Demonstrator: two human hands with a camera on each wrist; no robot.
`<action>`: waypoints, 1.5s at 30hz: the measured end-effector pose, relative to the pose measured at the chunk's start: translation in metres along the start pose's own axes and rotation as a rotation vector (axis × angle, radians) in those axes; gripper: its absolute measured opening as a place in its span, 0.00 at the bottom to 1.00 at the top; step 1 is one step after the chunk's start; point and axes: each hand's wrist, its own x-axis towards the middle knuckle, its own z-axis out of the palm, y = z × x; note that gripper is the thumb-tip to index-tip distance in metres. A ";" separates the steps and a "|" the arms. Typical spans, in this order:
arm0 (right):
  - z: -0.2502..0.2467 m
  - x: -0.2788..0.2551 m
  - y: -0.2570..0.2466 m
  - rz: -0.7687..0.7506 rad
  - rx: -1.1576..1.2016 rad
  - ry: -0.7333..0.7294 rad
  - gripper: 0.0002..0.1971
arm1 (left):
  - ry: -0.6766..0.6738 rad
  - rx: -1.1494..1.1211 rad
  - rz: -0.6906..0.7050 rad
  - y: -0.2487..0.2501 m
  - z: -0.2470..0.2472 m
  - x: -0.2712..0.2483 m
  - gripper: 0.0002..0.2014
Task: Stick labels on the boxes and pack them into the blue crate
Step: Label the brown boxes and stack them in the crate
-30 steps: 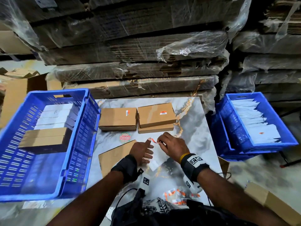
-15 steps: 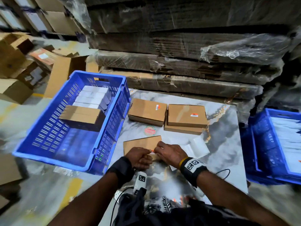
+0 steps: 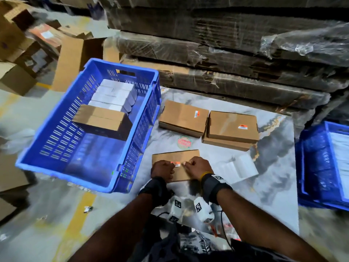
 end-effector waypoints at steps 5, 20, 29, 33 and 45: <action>0.008 0.009 -0.014 0.119 -0.255 0.022 0.30 | 0.049 0.086 0.042 -0.004 0.002 0.011 0.06; 0.020 0.018 -0.025 0.187 -0.385 0.039 0.34 | 0.111 0.225 0.039 -0.003 0.003 0.010 0.17; 0.017 0.021 -0.025 0.185 -0.383 0.041 0.37 | 0.168 0.509 0.040 0.007 0.001 0.014 0.22; 0.016 0.022 -0.025 0.182 -0.386 0.040 0.38 | 0.214 0.598 0.021 0.007 -0.006 0.017 0.33; 0.008 0.016 -0.023 0.137 -0.333 0.017 0.24 | 0.200 0.420 0.026 -0.007 -0.009 0.028 0.13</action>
